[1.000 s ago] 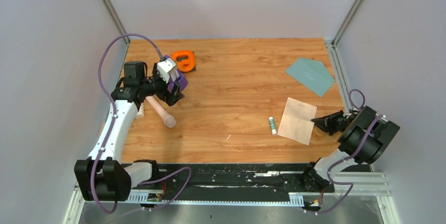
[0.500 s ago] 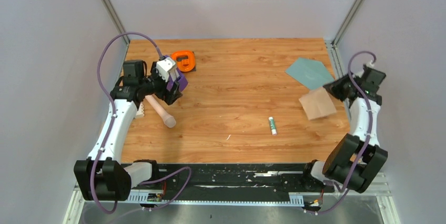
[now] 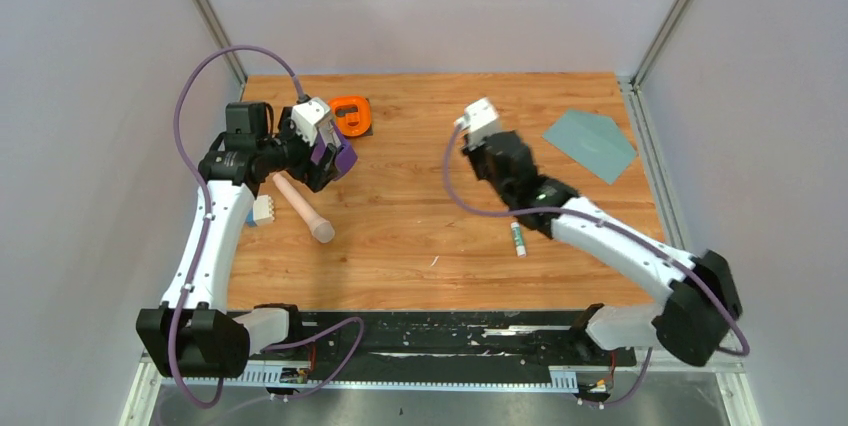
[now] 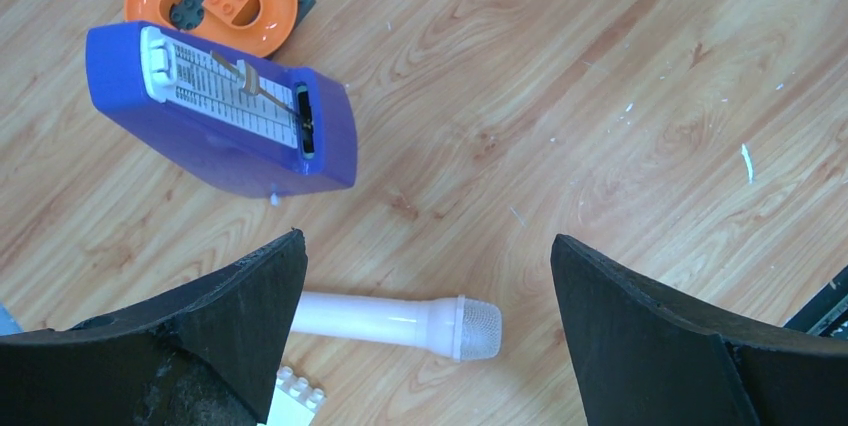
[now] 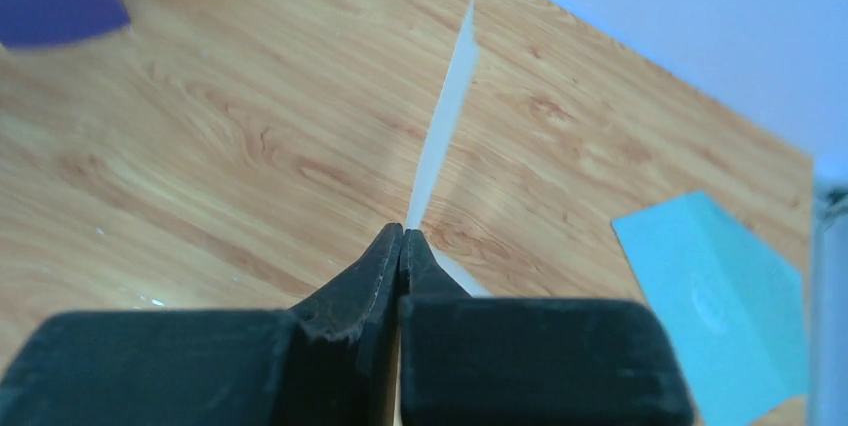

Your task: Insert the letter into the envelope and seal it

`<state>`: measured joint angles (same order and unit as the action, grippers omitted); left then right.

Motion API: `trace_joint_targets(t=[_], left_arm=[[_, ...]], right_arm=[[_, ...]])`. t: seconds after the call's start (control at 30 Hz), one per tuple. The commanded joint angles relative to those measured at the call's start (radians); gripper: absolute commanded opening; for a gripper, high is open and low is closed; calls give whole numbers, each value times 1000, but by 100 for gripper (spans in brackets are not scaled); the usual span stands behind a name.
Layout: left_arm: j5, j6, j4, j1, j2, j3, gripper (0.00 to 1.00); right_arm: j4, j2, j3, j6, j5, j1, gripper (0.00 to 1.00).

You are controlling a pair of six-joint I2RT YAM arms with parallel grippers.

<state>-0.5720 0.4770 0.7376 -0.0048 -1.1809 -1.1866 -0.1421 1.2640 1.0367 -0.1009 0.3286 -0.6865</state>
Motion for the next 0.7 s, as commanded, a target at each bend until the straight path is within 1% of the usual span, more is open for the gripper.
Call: trace_joint_targets(t=[0.0,0.07,0.1,0.23,0.37,0.43,0.47,0.5,0.53,0.57,0.63,0.67], left_arm=[[47,-6,40,2,19,-40,100],[60,-9,46,2,20,-40,100],[66,-12,48,2,19,-40,100],[74,-12,61,2,4,-33,100],[69,7,91,2,-18,-30,100],[65,8,97,1,-26,-30,100],[62,9,98,0,-32,-29,100],[49,7,99,-1,-34,-29,100],[37,9,99,-6,-40,-26,100],[32,11,99,-15,-43,-22,100],[34,15,95,-39,-53,-12,100],[48,16,91,-48,-61,-8,100]], right_arm=[[396,174,-119,-500,338,-229,0],[544,291,-150,-633,385,-312,0],[600,344,-159,-670,394,-341,0],[705,526,-164,-698,382,-437,0],[706,611,-161,-659,347,-507,0],[632,616,-146,-581,320,-531,0],[562,615,-128,-523,299,-542,3],[463,616,-88,-454,263,-551,14],[382,618,-57,-397,230,-559,30],[318,623,-33,-348,214,-568,43],[289,615,-20,-312,221,-593,62],[287,591,-22,-300,221,-607,69]])
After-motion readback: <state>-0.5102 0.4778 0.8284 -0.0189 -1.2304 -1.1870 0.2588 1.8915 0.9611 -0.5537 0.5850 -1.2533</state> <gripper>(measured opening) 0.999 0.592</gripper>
